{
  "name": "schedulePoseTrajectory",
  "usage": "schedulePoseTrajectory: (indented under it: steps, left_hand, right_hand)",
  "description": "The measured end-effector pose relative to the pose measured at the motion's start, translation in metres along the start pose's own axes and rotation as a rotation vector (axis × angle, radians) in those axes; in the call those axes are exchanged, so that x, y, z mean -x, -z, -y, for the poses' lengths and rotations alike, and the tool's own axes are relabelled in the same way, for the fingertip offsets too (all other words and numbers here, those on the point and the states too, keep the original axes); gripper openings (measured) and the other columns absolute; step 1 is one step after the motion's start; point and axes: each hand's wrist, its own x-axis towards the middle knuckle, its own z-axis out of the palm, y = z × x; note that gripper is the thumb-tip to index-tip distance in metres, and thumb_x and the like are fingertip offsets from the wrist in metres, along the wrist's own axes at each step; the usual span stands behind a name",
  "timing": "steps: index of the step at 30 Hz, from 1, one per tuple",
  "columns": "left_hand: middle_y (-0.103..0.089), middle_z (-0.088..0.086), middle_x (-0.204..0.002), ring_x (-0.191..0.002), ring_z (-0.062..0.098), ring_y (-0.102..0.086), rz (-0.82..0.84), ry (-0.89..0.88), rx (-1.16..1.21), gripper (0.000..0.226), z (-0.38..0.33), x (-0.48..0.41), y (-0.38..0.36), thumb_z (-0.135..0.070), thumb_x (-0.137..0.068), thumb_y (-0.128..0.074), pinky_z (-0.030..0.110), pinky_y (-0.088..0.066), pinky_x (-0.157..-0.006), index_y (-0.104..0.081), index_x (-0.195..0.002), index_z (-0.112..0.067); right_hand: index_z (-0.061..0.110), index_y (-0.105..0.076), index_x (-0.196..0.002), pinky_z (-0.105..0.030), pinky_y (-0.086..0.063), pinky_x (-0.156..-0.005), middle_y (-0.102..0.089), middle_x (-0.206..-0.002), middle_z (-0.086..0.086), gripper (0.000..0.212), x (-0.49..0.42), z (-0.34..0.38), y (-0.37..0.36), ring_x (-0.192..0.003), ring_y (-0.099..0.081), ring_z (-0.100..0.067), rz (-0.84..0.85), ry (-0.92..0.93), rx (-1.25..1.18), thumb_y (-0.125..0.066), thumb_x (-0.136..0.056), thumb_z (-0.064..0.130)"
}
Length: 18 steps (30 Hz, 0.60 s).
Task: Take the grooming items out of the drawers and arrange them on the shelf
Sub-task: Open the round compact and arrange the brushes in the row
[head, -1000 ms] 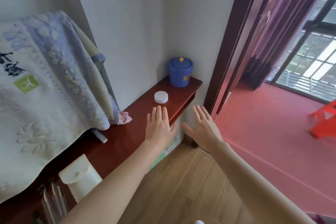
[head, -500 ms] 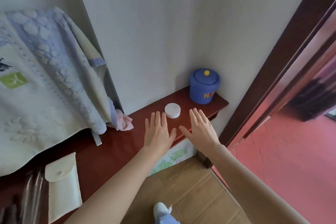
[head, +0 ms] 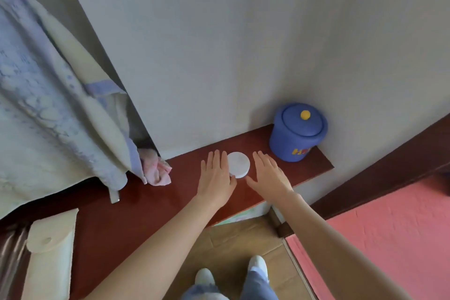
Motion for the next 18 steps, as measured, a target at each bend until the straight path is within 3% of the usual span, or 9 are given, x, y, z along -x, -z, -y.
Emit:
schedulePoseTrajectory:
  steps: [5, 12, 18]
  left_hand:
    - [-0.011, 0.013, -0.157, -0.145, 0.028, -0.008, 0.088, 0.128, 0.078, 0.067, -0.014, -0.019, -0.023, -0.031, -0.097, -0.039, 0.042, -0.013, -0.116, -0.006, -0.149, -0.006]
    - [-0.039, 0.011, -0.143, -0.128, 0.026, -0.038, 0.093, 0.388, 0.375, 0.059, -0.029, -0.038, -0.048, -0.021, -0.096, -0.041, 0.033, -0.034, -0.106, -0.017, -0.148, -0.005]
    - [-0.049, 0.008, -0.130, -0.119, 0.025, -0.049, 0.035, 0.534, 0.702, 0.045, -0.027, -0.039, -0.049, -0.017, -0.095, -0.038, 0.031, -0.039, -0.098, -0.038, -0.140, -0.012]
  right_hand:
    - [0.013, -0.011, -0.149, -0.036, -0.031, -0.111, -0.014, -0.157, -0.008, 0.082, -0.040, -0.008, -0.011, -0.143, -0.018, -0.023, 0.163, 0.140, -0.001, -0.057, -0.087, 0.041]
    - [0.019, -0.006, -0.150, -0.041, -0.037, -0.106, -0.007, -0.159, -0.003, 0.092, -0.081, -0.014, -0.020, -0.141, -0.020, -0.026, 0.319, 0.279, -0.002, -0.066, -0.082, 0.035]
    - [0.019, -0.011, -0.150, -0.040, -0.044, -0.095, -0.030, -0.144, -0.005, 0.087, -0.088, -0.010, -0.028, -0.128, -0.032, -0.028, 0.295, 0.289, -0.024, -0.064, -0.082, 0.036]
